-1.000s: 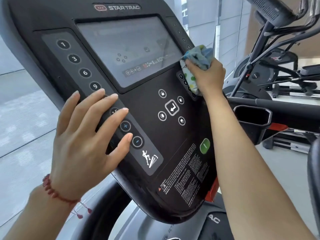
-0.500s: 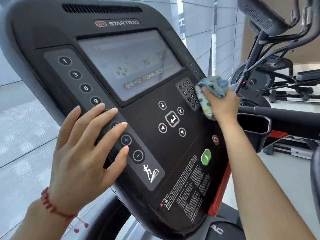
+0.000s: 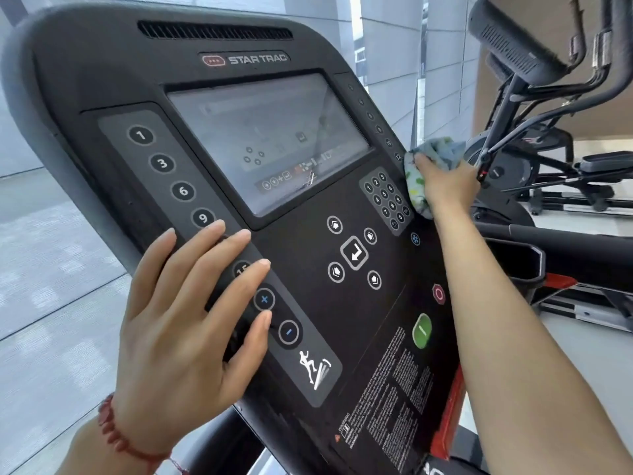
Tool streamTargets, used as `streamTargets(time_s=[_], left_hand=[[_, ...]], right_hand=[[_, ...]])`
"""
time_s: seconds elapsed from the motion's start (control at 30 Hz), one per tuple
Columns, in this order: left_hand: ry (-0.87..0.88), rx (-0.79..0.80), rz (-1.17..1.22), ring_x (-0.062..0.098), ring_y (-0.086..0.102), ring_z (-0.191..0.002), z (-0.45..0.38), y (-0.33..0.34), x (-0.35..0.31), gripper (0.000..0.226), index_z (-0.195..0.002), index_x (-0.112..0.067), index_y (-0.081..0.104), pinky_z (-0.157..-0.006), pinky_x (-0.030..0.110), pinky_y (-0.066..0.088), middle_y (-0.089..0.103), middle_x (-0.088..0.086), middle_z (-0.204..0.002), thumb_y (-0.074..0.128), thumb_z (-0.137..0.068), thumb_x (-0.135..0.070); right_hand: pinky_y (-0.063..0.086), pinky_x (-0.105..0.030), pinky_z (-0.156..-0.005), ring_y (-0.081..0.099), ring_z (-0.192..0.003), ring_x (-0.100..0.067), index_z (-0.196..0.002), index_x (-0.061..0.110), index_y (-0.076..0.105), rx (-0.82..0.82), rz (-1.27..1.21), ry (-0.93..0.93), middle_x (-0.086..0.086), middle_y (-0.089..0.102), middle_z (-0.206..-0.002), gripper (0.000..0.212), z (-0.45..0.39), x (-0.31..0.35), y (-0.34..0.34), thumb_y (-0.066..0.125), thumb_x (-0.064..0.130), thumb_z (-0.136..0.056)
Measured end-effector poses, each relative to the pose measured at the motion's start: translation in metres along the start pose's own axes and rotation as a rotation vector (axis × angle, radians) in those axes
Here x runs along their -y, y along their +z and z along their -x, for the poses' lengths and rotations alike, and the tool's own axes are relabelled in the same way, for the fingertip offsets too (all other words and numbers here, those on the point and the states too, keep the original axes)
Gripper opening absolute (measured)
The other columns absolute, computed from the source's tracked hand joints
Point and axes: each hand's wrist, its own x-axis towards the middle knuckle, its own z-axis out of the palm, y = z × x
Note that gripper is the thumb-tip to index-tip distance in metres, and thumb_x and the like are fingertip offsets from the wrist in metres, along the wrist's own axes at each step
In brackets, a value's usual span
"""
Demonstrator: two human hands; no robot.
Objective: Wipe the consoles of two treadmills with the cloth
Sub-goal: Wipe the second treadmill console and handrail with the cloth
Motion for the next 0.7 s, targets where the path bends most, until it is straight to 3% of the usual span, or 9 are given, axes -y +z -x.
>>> streamTargets(time_s=[0.07,0.2,0.4,0.7], left_hand=[[0.003,-0.005,0.004,0.031,0.047,-0.119,0.001,0.001,0.000,0.035,-0.101,-0.004,0.070,-0.110,0.043,0.021,0.060,0.017,-0.119,0.045,-0.088,-0.025],[-0.001,-0.020,0.036,0.029,0.048,-0.119,0.001,0.003,0.000,0.036,-0.098,-0.005,0.072,-0.109,0.041,0.023,0.060,0.015,-0.119,0.045,-0.088,-0.026],[-0.023,-0.021,0.059,0.026,0.047,-0.121,0.001,0.004,0.001,0.034,-0.097,-0.009,0.073,-0.109,0.040,0.025,0.060,0.012,-0.121,0.046,-0.086,-0.027],[-0.001,-0.026,0.046,0.025,0.047,-0.122,0.002,0.004,0.005,0.035,-0.100,-0.009,0.072,-0.109,0.040,0.025,0.059,0.011,-0.121,0.047,-0.087,-0.028]], right_hand=[[0.054,-0.037,-0.082,0.065,-0.090,-0.022,-0.096,0.016,0.067,0.033,0.005,-0.041,-0.002,0.069,-0.094,0.041,-0.004,0.019,0.016,0.071,0.047,-0.070],[0.041,-0.023,-0.069,0.056,-0.081,-0.014,-0.100,0.014,0.066,0.079,-0.004,-0.102,0.003,0.059,-0.085,0.035,-0.012,0.055,0.044,0.068,0.041,-0.078],[0.041,-0.022,-0.068,0.054,-0.083,-0.015,-0.108,0.014,0.064,0.144,-0.007,-0.225,0.000,0.064,-0.097,0.042,-0.015,0.115,0.082,0.065,0.043,-0.078],[0.041,-0.022,-0.071,0.054,-0.087,-0.015,-0.101,0.011,0.066,0.143,-0.004,-0.226,-0.002,0.062,-0.093,0.038,-0.020,0.094,0.071,0.066,0.042,-0.078]])
